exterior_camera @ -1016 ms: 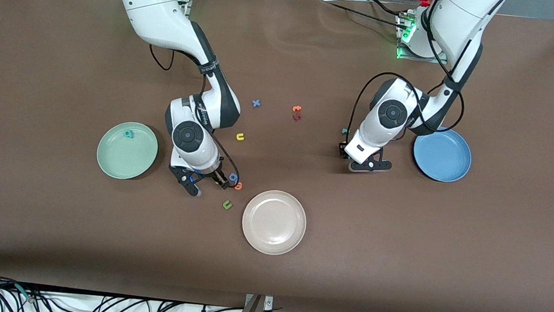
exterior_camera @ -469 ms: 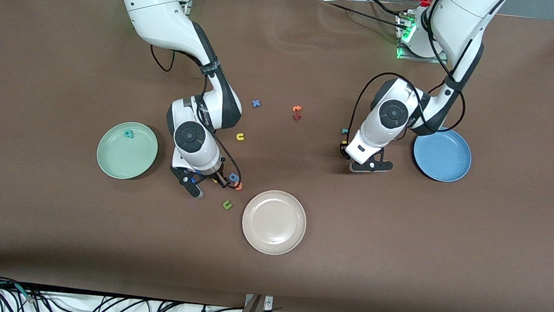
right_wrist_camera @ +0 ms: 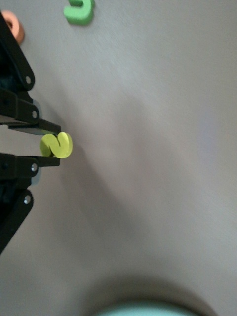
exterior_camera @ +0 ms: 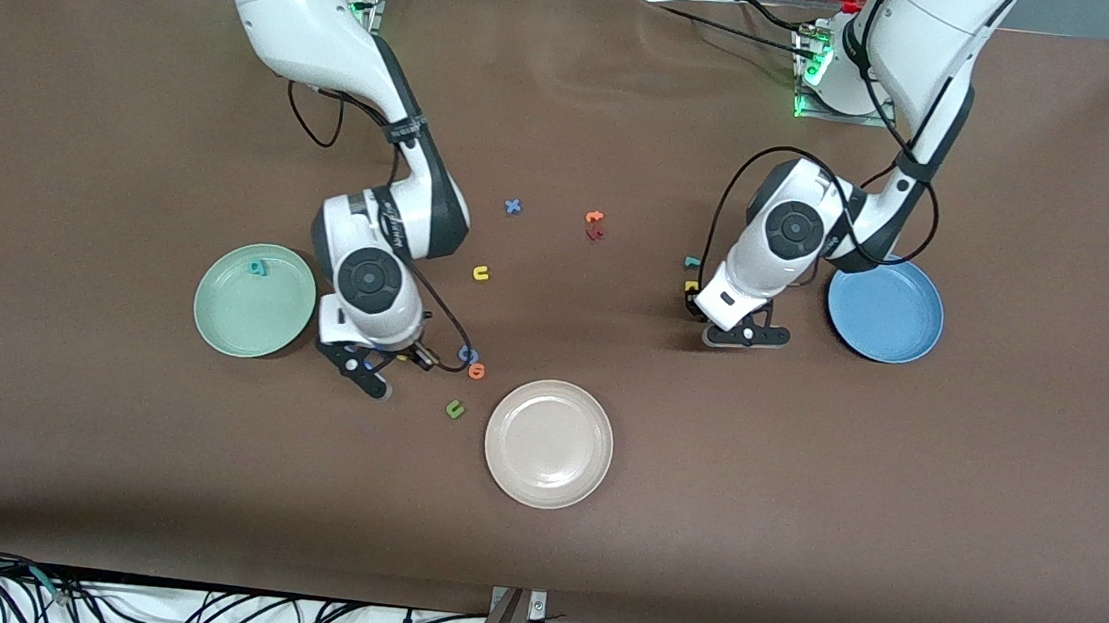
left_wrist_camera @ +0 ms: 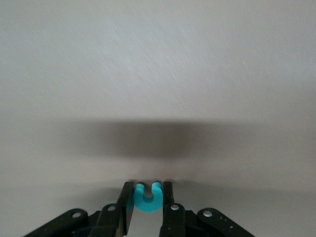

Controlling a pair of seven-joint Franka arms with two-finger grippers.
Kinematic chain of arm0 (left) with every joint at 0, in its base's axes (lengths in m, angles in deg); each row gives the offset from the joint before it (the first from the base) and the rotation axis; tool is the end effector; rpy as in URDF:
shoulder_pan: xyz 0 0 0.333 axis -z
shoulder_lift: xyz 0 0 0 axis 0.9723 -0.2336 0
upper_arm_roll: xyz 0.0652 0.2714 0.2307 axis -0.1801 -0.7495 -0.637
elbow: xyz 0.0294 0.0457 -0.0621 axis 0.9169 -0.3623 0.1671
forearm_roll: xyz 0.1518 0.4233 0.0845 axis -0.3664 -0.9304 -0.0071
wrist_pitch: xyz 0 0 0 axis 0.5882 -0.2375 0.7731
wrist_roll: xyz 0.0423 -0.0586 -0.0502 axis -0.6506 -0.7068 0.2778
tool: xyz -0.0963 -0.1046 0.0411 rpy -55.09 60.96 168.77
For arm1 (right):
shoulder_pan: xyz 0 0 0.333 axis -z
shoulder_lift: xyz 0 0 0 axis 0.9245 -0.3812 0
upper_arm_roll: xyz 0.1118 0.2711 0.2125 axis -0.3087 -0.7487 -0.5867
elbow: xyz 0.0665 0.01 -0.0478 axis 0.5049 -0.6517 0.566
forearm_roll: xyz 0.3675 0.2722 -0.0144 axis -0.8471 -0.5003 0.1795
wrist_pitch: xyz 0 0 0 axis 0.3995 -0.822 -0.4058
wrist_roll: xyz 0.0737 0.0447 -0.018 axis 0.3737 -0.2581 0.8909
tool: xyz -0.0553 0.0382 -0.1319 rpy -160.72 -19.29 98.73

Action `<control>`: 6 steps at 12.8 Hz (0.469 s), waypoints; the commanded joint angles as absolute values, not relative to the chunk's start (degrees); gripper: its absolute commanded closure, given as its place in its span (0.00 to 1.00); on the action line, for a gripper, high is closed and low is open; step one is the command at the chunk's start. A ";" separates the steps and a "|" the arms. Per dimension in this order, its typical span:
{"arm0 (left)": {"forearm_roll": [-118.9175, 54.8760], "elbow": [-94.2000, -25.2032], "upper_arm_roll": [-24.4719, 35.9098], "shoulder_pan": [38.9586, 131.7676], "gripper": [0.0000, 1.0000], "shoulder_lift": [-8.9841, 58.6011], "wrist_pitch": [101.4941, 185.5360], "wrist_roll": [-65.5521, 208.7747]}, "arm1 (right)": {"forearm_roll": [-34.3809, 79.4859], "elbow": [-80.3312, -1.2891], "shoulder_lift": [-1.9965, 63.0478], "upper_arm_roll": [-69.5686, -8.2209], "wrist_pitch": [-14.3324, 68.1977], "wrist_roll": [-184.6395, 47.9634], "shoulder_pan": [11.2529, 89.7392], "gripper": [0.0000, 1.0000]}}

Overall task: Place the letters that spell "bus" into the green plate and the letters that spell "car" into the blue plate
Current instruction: 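Drop the 2 on the green plate while the left gripper drops the u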

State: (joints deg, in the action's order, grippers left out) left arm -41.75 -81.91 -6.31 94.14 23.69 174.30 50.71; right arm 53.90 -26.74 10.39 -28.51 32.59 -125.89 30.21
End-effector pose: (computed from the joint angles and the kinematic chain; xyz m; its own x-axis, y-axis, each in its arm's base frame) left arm 0.5739 -0.2565 0.1312 0.9977 0.0608 -0.0292 0.0617 -0.9976 0.0322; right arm 0.7163 0.3229 0.1817 0.8628 -0.5048 0.0280 -0.5031 -0.8517 0.1468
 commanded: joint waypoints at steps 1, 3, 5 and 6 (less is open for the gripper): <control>-41.54 -82.60 -7.07 87.94 0.94 31.34 165.42 63.52 | 54.74 -28.44 14.70 -23.01 23.49 -113.40 30.50 1.00; -41.54 -82.86 -7.16 83.98 0.94 33.46 162.77 69.77 | 54.57 -34.21 17.85 -19.57 24.15 -106.80 30.50 1.00; -41.54 -83.21 -7.59 80.03 0.94 34.43 161.44 77.93 | 53.69 -40.54 19.70 -17.19 28.71 -104.05 30.68 1.00; -41.54 -83.73 -8.38 78.87 0.93 34.69 161.53 81.19 | 53.69 -43.97 20.84 -17.10 31.34 -103.87 30.68 1.00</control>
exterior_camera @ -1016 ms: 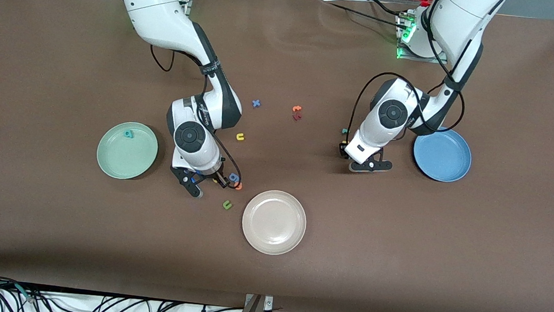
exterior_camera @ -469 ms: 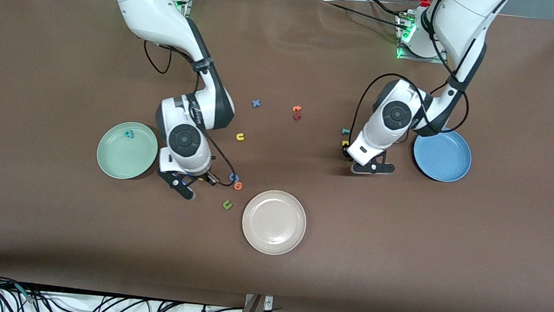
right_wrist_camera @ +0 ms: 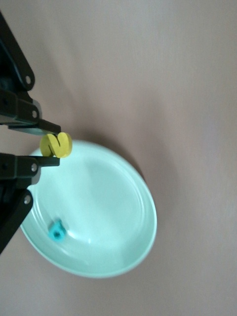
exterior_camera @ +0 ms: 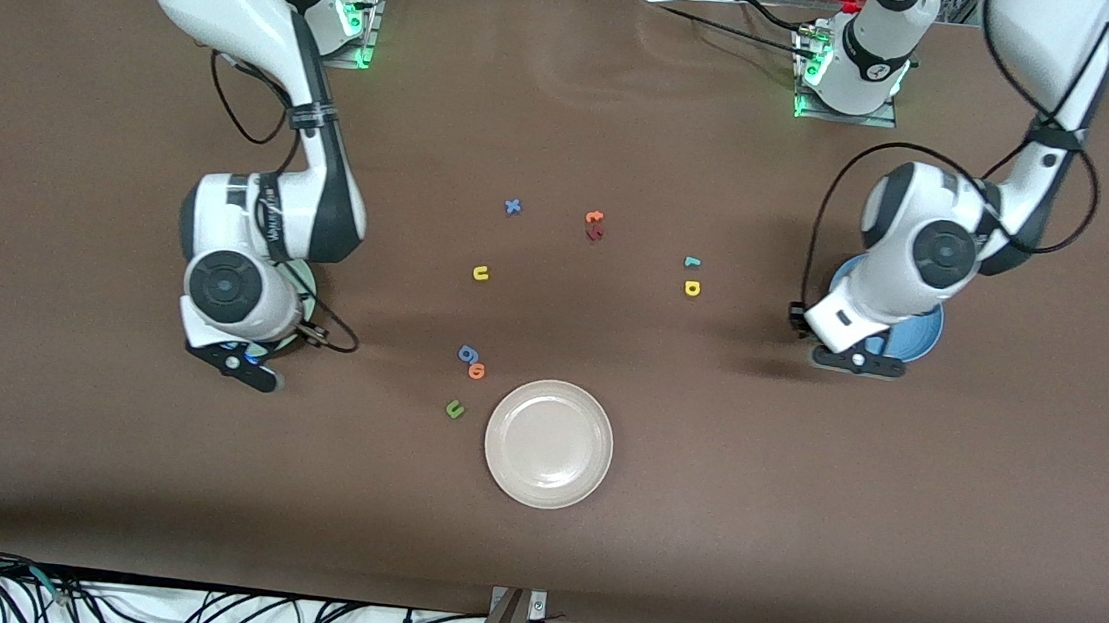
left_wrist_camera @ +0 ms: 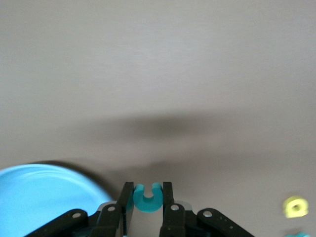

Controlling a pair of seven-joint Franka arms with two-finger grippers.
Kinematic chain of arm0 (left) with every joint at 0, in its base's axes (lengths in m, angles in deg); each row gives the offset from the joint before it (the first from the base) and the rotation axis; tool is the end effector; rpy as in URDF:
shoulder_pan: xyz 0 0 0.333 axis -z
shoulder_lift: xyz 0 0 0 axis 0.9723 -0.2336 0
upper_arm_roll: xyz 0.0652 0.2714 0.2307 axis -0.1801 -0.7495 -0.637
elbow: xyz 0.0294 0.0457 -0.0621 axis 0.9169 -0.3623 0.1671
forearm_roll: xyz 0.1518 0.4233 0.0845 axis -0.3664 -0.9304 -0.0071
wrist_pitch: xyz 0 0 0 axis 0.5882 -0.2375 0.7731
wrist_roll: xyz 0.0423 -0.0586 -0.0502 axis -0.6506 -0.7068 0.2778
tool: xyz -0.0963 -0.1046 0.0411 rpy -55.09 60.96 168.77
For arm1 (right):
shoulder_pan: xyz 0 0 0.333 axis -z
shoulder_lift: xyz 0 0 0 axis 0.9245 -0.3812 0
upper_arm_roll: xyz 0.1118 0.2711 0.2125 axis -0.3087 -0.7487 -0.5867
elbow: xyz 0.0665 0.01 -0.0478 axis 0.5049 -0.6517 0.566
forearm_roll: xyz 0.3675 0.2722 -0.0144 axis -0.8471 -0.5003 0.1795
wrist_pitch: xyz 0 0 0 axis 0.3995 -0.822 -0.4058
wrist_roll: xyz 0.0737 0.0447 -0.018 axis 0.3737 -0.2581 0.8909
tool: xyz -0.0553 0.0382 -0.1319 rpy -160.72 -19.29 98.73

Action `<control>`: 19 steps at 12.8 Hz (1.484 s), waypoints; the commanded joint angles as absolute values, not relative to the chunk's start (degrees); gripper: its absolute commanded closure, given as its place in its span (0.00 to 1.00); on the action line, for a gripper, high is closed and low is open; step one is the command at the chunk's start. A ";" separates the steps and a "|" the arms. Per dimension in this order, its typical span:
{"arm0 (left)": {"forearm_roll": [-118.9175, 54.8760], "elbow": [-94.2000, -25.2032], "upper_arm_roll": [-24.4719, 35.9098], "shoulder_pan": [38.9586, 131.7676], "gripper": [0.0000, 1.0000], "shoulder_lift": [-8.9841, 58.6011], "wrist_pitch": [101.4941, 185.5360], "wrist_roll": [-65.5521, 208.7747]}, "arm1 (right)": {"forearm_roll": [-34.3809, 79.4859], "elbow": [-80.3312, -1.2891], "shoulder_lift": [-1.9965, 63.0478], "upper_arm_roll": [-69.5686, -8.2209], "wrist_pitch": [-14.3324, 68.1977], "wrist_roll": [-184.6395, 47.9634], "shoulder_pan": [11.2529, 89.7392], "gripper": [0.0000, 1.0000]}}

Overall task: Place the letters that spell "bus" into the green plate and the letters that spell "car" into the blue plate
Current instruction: 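Drop the 2 on the green plate while the left gripper drops the u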

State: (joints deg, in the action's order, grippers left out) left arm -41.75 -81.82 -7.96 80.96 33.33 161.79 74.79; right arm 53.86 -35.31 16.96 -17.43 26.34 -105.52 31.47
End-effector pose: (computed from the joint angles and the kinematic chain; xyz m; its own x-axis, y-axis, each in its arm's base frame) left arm 0.6151 -0.0976 0.2182 0.9923 -0.1070 -0.0622 -0.1065 -0.9942 0.0115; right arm 0.7167 0.1566 0.2187 0.9172 -0.3933 -0.0634 -0.3632 -0.8910 0.2724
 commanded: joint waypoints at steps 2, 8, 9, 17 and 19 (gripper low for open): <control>-41.54 -85.49 -11.62 77.90 0.90 34.79 161.53 87.08 | 53.60 -48.30 22.17 -17.01 34.79 -104.04 30.86 0.65; -41.54 -86.99 -14.72 74.03 0.83 31.55 162.23 94.85 | 53.51 -47.52 25.32 -19.28 33.57 -104.40 30.24 0.00; -41.37 -86.99 -14.72 73.94 0.82 30.49 163.01 94.85 | 53.51 -47.35 25.69 -21.47 32.96 -104.66 30.24 0.00; -40.66 -87.61 -14.72 73.76 0.21 28.80 165.84 94.15 | 51.05 -44.79 21.92 -35.20 46.37 -132.40 26.13 0.01; -40.66 -87.26 -14.28 74.46 0.22 31.17 163.56 93.54 | 51.05 -44.80 19.90 -35.20 49.12 -137.16 23.66 0.06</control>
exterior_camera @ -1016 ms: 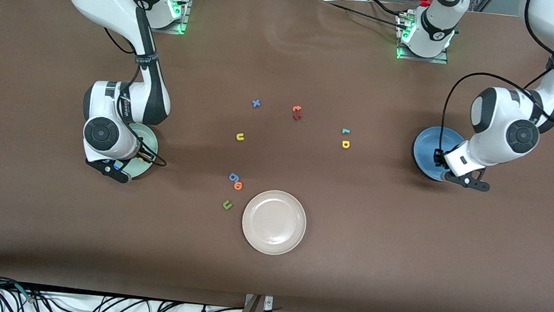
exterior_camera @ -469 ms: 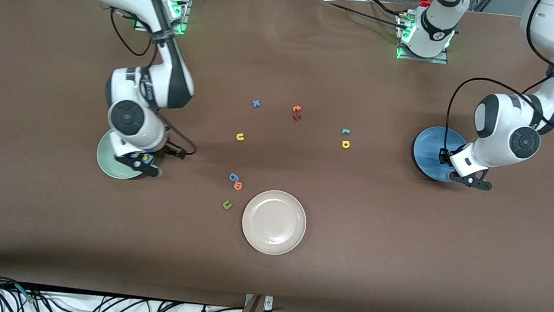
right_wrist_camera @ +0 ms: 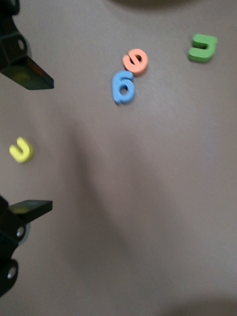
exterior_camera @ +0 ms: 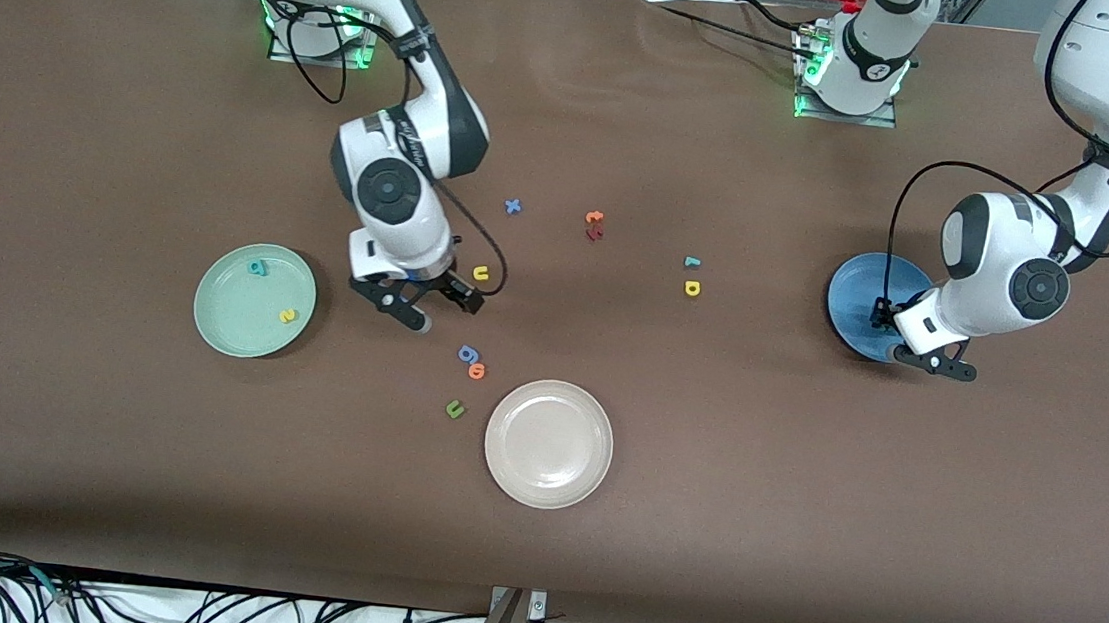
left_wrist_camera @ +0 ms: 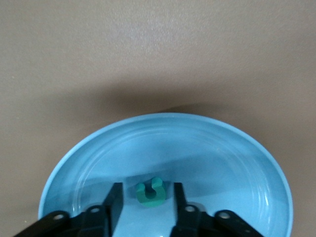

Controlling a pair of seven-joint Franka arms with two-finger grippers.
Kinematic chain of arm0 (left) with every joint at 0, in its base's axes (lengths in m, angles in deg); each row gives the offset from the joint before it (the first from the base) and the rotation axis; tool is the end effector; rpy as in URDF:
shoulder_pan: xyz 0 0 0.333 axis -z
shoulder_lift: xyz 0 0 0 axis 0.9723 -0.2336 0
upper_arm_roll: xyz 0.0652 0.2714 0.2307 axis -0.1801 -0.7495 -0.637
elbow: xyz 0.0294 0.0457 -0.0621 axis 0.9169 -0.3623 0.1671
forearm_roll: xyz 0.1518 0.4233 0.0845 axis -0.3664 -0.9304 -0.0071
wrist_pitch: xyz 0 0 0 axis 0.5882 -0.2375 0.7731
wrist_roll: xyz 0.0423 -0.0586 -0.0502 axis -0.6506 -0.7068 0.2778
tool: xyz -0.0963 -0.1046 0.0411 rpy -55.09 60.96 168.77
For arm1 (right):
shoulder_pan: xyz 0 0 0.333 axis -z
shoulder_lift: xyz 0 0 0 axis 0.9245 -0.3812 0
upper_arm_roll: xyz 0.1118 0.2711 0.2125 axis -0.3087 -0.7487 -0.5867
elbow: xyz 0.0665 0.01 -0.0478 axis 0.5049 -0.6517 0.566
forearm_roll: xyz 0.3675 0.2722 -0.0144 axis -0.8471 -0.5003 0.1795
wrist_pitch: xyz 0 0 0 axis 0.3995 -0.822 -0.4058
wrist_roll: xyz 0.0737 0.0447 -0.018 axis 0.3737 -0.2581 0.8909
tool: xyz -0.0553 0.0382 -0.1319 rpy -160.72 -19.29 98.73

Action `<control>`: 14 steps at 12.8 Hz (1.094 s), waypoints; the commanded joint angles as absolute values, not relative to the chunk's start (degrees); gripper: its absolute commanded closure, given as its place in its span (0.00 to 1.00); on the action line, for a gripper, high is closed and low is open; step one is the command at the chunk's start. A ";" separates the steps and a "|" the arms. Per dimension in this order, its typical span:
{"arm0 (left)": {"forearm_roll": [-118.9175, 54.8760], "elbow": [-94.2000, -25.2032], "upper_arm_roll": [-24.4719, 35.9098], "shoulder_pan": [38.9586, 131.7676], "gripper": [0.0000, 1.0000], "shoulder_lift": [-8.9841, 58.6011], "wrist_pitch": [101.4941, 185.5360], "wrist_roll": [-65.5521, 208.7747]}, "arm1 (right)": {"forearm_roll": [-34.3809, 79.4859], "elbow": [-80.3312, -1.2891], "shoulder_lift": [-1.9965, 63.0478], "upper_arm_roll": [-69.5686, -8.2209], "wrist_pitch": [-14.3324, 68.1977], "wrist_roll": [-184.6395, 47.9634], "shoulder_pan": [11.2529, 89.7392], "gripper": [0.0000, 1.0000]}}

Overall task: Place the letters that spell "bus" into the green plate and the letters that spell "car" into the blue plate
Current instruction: 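Grasp the yellow u with the right gripper while the left gripper reaches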

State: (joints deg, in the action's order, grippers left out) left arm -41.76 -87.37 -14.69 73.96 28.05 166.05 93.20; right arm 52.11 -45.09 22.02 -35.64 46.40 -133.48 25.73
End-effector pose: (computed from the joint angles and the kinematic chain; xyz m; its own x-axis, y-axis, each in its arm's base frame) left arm 0.5717 0.0488 0.1291 0.9655 -0.1924 -0.1756 -0.1908 -0.9813 0.0258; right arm 0.6023 0.4064 0.1912 0.8587 -0.5125 -0.0078 -0.5125 -0.8586 -0.0086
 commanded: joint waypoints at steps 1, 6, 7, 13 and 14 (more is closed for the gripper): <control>-40.66 -86.73 -13.93 75.34 0.22 32.66 161.98 92.31 | 51.05 -44.88 18.93 -35.20 49.39 -138.22 22.69 0.10; -40.66 -85.32 -4.90 78.95 0.22 34.26 157.66 71.08 | 51.05 -46.02 17.87 -35.29 49.21 -138.41 21.28 0.40; -40.57 -85.15 -3.05 79.91 0.22 33.91 158.01 66.42 | 50.96 -46.11 17.26 -35.29 49.21 -138.50 20.84 0.42; -40.66 -82.60 -0.66 88.43 0.22 28.20 164.76 47.93 | 50.96 -47.26 17.16 -35.38 48.86 -138.50 20.22 0.46; -40.66 -82.60 -0.65 89.14 0.22 27.32 166.43 46.52 | 50.96 -47.34 17.16 -35.38 48.86 -138.50 20.22 0.47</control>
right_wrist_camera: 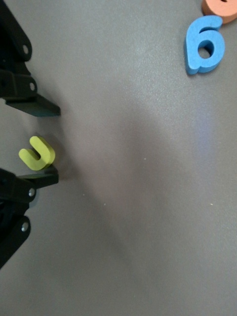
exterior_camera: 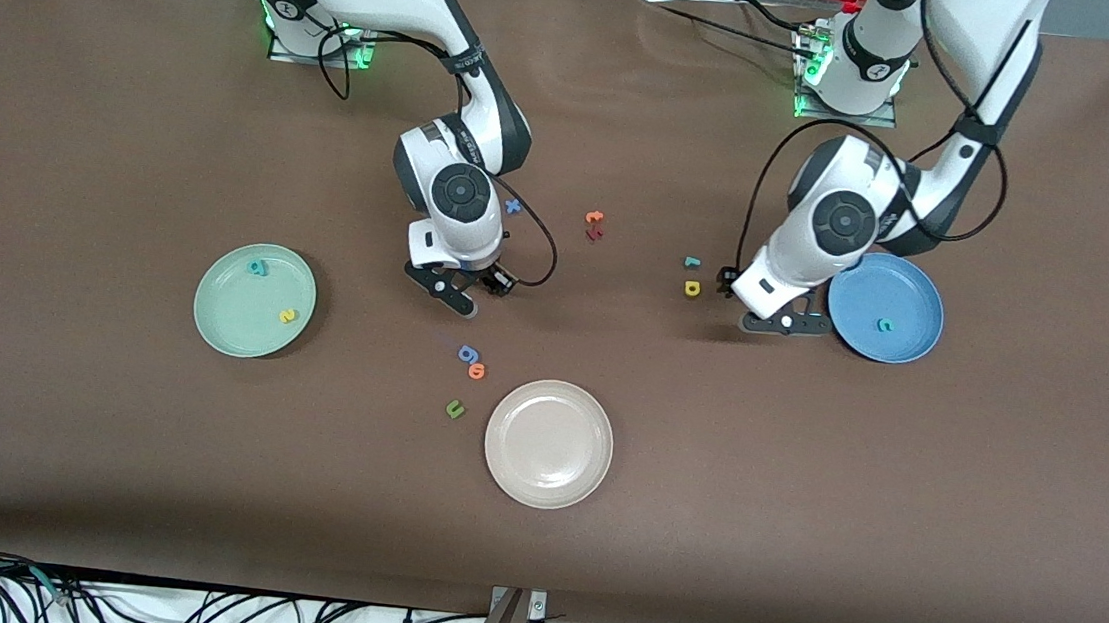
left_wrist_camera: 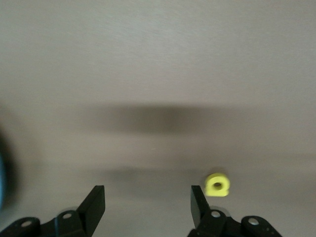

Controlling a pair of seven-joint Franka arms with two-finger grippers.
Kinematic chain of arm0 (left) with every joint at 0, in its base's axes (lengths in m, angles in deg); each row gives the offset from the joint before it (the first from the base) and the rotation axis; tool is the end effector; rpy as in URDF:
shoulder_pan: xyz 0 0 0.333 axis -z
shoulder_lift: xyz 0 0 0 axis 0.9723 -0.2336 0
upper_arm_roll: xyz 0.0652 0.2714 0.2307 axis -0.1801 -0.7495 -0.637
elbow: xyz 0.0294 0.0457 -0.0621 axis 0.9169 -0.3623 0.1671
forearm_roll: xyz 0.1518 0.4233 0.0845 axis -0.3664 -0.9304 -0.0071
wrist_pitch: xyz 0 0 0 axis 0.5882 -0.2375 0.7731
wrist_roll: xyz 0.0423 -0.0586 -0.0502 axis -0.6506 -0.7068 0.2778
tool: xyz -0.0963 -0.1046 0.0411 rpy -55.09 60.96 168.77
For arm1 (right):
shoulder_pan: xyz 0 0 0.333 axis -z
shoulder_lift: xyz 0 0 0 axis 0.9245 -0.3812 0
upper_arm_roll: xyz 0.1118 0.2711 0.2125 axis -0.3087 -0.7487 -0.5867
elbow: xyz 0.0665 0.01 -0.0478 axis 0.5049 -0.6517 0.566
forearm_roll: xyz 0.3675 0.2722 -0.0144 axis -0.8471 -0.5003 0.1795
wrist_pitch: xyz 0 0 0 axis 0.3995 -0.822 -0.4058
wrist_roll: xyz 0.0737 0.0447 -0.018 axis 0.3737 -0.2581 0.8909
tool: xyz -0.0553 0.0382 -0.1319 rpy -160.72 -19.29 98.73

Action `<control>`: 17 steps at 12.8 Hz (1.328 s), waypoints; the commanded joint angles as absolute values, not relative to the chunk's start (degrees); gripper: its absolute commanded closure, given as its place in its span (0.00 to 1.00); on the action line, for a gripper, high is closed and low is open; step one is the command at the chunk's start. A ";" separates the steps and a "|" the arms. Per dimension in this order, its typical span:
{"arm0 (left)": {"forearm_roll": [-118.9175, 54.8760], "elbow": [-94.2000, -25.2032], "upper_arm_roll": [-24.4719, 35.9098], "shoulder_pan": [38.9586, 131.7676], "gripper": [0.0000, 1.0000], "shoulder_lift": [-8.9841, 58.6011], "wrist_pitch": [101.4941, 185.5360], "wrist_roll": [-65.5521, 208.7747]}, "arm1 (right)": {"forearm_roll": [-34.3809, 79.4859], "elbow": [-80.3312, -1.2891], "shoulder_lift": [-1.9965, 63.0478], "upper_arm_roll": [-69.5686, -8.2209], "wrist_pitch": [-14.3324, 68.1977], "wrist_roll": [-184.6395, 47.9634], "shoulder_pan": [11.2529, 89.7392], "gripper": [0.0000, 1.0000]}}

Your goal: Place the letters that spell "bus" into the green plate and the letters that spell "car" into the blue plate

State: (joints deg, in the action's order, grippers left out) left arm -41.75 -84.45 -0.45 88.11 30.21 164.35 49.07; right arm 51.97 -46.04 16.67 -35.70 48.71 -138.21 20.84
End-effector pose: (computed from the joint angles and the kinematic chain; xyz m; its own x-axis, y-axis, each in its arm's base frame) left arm 0.5501 -0.2451 0.1731 0.9877 0.0901 -0.1275 0.0913 -0.9958 0.0035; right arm 0.5536 0.4432 0.1207 0.8582 -0.5129 -0.0192 -0.5110 -0.8574 0.0614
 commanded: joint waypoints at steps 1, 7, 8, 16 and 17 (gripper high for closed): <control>-40.66 -82.60 -0.65 90.10 0.22 26.18 167.93 44.77 | 50.96 -47.34 17.16 -35.38 48.86 -138.50 20.22 0.51; -40.66 -82.42 -0.65 92.31 0.24 23.54 171.46 41.32 | 50.96 -47.35 17.60 -35.64 46.93 -137.71 20.22 0.96; -40.75 -82.42 -0.65 92.57 0.24 23.19 171.46 40.80 | 50.96 -47.17 17.86 -35.64 46.84 -137.36 20.22 0.98; -41.01 -82.60 1.37 93.80 0.24 23.01 171.46 39.04 | 51.05 -42.86 24.19 -22.05 26.29 -116.50 20.92 0.97; -41.27 -82.68 1.37 93.80 0.25 23.01 171.46 39.04 | 51.05 -43.21 24.37 -18.45 26.10 -109.22 20.92 0.96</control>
State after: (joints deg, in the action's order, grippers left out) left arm -41.75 -83.47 1.44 93.57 23.44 171.49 39.24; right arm 51.89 -42.63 23.85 -23.61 27.97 -119.77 21.03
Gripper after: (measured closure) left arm 0.242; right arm 0.705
